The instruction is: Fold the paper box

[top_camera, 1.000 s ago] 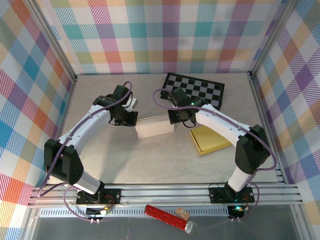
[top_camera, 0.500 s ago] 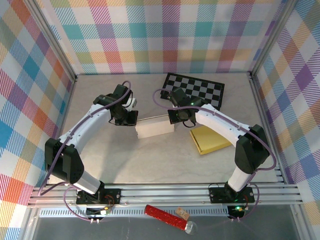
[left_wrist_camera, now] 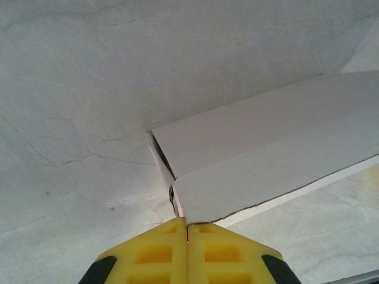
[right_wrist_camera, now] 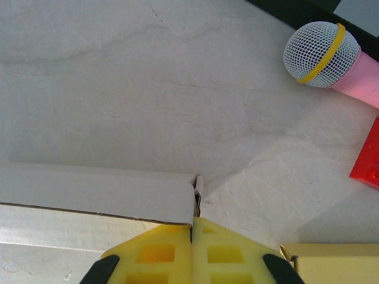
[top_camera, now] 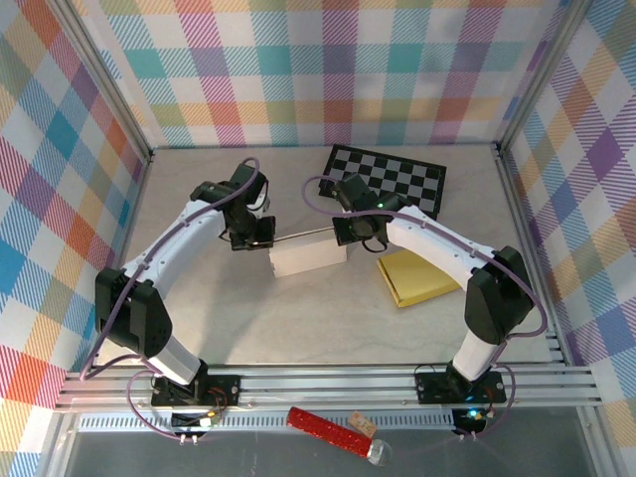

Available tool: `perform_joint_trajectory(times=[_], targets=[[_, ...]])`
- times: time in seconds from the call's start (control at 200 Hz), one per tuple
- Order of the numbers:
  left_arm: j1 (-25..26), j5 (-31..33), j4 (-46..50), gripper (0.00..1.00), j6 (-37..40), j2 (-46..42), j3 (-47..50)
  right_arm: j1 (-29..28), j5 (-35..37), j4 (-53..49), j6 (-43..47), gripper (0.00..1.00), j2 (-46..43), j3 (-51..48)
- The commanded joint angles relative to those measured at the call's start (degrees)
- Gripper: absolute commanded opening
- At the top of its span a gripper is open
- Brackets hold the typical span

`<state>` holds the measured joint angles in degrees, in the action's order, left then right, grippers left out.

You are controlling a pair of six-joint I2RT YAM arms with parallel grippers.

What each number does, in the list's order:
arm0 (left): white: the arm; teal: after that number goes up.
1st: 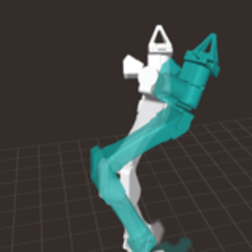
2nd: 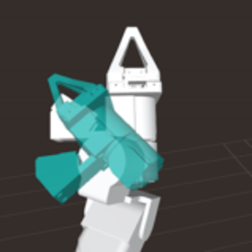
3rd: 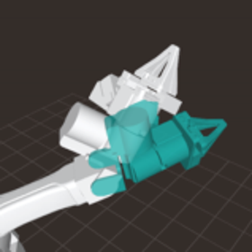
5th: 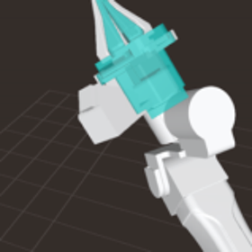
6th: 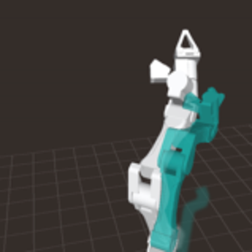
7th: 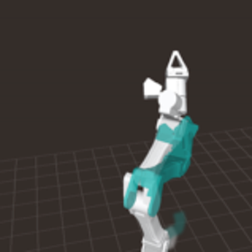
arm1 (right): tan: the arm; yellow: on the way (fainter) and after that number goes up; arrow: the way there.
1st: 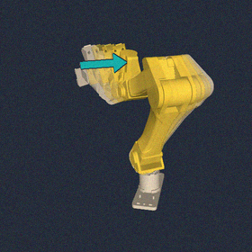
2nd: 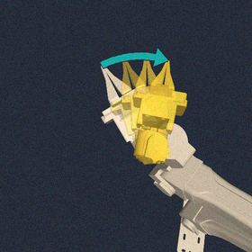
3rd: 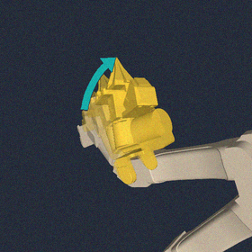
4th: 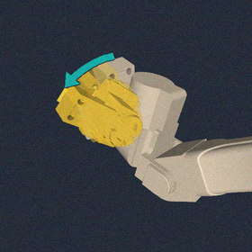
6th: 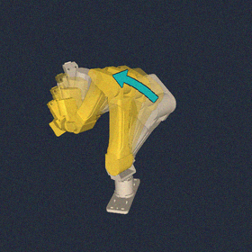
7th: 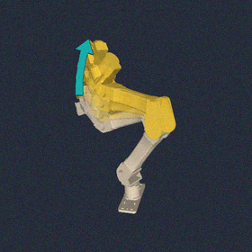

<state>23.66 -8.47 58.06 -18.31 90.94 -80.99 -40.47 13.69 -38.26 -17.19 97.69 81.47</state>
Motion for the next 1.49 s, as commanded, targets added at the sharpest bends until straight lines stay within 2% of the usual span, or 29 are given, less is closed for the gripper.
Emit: perform_joint_trajectory(times=[0.0,0.245,0.575,1.04,1.19,1.375,1.49], targets=[[0.86,-2.10,1.93,0.00,-1.19,1.06,-2.21,-0.89,-1.56,-2.61,-0.65,0.00,1.36,0.43],[0.83,-2.07,-0.33,0.00,-1.19,0.35,-0.12,-0.92,-1.65,-2.35,-0.61,0.00,1.38,0.20],[0.95,-1.39,-6.47,0.00,0.59,-3.55,7.63,-0.88,-1.39,-0.64,0.29,0.00,1.01,-1.36],[3.85,6.42,-5.33,0.00,3.80,-4.54,11.21,-1.02,-2.22,-4.02,-1.93,0.00,0.32,-0.77],[4.09,7.15,-5.33,0.00,3.65,-4.54,10.94,-1.00,-4.64,-6.21,-5.25,0.12,-1.71,0.26],[4.37,7.24,-5.51,0.00,3.29,-4.36,10.68,-0.71,-8.19,-8.12,-12.92,0.41,-5.87,-1.17],[4.51,7.24,-5.29,0.00,3.28,-4.19,10.42,0.30,-11.19,-8.27,-21.34,0.52,-8.15,-1.69]])
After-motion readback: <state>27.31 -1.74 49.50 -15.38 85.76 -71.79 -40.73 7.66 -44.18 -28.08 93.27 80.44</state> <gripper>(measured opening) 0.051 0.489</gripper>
